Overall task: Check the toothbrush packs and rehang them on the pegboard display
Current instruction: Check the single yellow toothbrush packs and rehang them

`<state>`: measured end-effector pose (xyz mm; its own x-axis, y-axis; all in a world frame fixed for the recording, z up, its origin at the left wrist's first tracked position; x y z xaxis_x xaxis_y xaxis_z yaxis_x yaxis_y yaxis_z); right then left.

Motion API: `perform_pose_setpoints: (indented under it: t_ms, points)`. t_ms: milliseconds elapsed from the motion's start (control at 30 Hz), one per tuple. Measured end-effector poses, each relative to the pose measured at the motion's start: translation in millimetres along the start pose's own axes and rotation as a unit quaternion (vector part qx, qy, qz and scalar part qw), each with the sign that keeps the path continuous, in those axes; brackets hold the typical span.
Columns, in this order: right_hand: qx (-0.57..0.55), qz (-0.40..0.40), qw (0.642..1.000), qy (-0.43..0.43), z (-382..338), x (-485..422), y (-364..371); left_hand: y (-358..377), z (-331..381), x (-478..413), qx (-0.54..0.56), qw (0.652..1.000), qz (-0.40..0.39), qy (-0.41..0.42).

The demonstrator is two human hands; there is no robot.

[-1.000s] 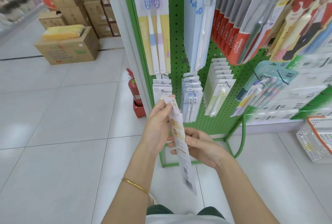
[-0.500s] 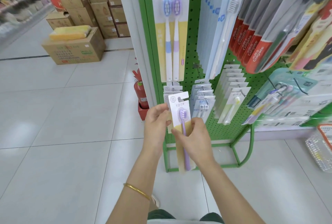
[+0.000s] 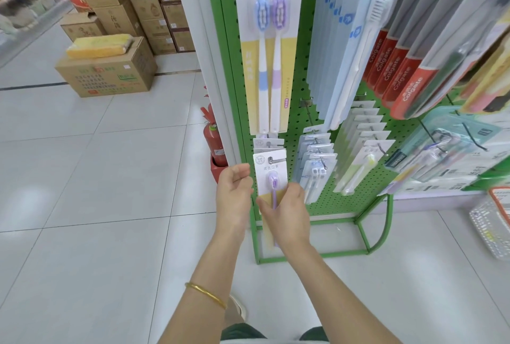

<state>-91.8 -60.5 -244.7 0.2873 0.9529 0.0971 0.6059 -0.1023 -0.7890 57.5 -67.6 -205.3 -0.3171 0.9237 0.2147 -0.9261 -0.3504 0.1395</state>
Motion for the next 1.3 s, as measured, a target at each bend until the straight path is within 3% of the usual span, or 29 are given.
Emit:
perform_pose_setpoints:
  t_ms: [267,667,1000,1300]
  points:
    - [0.009,-0.006,1.0,-0.003,-8.1,-25.0,12.6,-2.3,31.4,-46.4,-0.088,0.994,0.007,0.068]
    - [0.063,-0.068,0.996,-0.002,-3.7,-29.7,17.4,51.9,55.7,-125.2,-0.269,0.944,-0.13,0.138]
    - [0.083,-0.072,0.994,0.014,-6.9,-31.0,6.6,73.3,45.6,-139.9,-0.267,0.931,-0.187,0.165]
    - [0.076,-0.064,0.995,0.023,-7.6,-23.2,1.4,65.0,56.3,-127.5,-0.242,0.94,-0.156,0.183]
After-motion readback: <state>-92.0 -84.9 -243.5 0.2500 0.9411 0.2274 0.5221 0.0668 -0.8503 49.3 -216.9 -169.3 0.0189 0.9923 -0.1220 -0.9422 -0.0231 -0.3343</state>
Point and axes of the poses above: each hand's wrist, its own x-axis away from the middle knuckle, its own y-axis out of the palm, z = x × y, the point moved 10 cm from there along -x, towards the middle knuckle, and after that the axes turned 9 degrees about x, right-handed, at the moved point
